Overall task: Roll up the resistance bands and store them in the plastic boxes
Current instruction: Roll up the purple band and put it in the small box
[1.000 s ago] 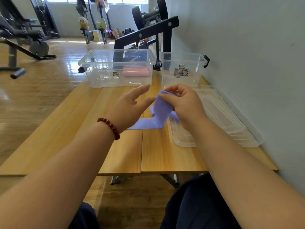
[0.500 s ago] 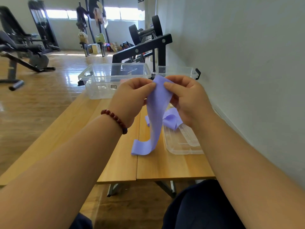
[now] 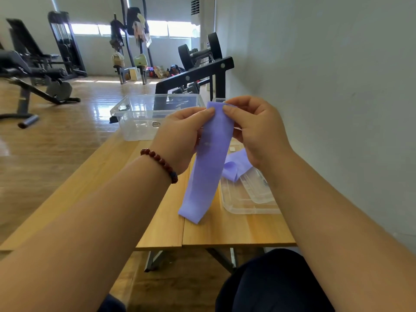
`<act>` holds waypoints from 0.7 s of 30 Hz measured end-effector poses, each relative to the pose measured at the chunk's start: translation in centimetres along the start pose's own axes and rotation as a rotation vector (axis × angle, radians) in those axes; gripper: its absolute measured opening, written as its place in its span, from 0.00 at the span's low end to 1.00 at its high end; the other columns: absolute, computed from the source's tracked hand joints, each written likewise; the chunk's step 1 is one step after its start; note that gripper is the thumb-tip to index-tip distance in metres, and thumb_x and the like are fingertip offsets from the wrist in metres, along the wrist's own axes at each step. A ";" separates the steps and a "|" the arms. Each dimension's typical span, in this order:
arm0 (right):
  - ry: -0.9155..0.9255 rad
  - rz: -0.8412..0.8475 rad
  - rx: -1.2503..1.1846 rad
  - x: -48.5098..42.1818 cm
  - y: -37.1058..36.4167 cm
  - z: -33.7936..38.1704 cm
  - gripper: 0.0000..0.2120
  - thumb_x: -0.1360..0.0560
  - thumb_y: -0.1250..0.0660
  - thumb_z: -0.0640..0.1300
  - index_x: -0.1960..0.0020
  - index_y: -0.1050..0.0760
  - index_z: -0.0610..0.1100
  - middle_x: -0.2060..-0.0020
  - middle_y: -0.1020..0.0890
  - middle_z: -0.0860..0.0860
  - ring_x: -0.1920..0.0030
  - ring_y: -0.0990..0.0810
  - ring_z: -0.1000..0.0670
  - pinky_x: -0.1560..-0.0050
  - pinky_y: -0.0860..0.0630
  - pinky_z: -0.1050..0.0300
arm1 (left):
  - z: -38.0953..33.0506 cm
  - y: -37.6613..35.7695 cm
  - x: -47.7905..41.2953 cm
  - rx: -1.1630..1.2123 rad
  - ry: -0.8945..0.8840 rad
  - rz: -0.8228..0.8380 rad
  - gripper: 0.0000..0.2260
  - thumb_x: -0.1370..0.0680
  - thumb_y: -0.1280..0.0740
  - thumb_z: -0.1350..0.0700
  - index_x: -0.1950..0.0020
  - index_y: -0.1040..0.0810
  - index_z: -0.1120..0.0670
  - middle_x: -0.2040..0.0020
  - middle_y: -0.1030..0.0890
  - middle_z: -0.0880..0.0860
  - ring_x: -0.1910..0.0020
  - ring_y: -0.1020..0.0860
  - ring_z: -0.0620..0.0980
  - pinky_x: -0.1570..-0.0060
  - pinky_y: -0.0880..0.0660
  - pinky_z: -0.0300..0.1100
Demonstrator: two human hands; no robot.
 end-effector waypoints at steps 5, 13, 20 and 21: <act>0.126 0.046 0.087 0.4 0.0 1.2 0.11 0.25 0.30 0.36 0.59 0.20 0.52 0.61 0.18 0.54 0.56 0.19 0.50 0.58 0.18 0.51 | -0.3 -0.3 0.5 0.103 0.037 0.029 0.07 0.19 0.37 0.60 0.49 0.19 0.57 0.57 0.16 0.57 0.59 0.19 0.52 0.59 0.20 0.42; 0.224 0.086 0.233 0.9 0.1 1.1 0.14 0.25 0.31 0.33 0.62 0.19 0.51 0.65 0.18 0.57 0.61 0.20 0.56 0.59 0.22 0.63 | 0.5 0.4 1.0 0.156 0.191 0.092 0.10 0.18 0.40 0.57 0.42 0.22 0.59 0.52 0.17 0.58 0.54 0.20 0.55 0.55 0.20 0.45; 0.231 0.122 0.299 1.1 -0.2 -0.3 0.14 0.24 0.32 0.33 0.59 0.19 0.51 0.62 0.17 0.55 0.57 0.18 0.55 0.55 0.22 0.64 | 1.5 1.2 0.9 0.063 0.087 0.041 0.06 0.21 0.35 0.62 0.51 0.17 0.57 0.54 0.16 0.58 0.53 0.18 0.53 0.48 0.20 0.45; 0.210 0.121 0.289 1.0 -0.3 -0.6 0.13 0.24 0.33 0.34 0.59 0.19 0.51 0.62 0.17 0.54 0.56 0.18 0.54 0.54 0.21 0.62 | 1.6 1.3 0.8 0.045 0.069 0.033 0.08 0.21 0.35 0.63 0.53 0.17 0.56 0.55 0.16 0.58 0.54 0.18 0.52 0.48 0.20 0.45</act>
Point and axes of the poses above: each hand's wrist, its own x-axis away from the middle knuckle, its own y-axis out of the back of the hand, z = x × y, the point moved 5 cm from there along -x, towards the middle knuckle
